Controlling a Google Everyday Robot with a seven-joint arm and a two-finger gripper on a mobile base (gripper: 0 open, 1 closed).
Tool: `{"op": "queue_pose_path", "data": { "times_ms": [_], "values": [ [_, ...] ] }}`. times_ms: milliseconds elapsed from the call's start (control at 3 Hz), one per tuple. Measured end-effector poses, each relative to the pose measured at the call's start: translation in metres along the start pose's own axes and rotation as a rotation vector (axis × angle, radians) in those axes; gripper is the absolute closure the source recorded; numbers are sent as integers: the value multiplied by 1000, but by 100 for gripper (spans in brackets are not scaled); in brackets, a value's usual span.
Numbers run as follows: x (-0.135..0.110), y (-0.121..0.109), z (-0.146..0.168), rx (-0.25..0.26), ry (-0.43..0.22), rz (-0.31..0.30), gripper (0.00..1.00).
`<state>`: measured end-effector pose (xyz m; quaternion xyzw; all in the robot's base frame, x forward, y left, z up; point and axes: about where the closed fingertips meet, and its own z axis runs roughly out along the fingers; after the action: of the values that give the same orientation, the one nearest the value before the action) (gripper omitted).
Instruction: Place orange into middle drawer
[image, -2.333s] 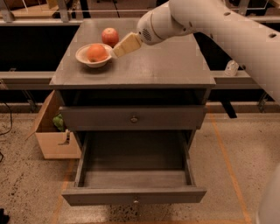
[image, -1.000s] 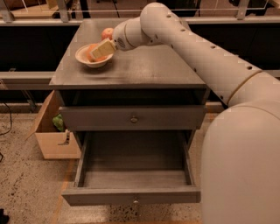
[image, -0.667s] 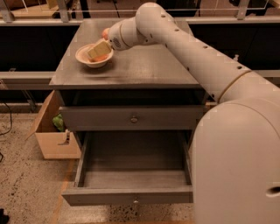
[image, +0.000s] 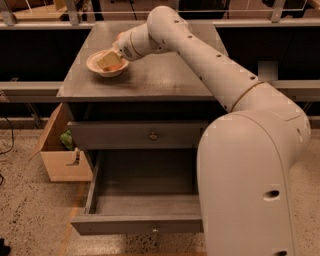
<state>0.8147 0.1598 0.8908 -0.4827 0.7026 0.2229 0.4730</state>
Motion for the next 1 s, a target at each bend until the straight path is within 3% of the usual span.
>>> {"op": "queue_pose_path", "data": {
  "times_ms": [333, 667, 1000],
  "values": [
    [6, 1, 14, -27, 15, 5, 43],
    [12, 4, 23, -49, 32, 17, 41],
    [16, 7, 27, -75, 49, 24, 23]
  ]
}}
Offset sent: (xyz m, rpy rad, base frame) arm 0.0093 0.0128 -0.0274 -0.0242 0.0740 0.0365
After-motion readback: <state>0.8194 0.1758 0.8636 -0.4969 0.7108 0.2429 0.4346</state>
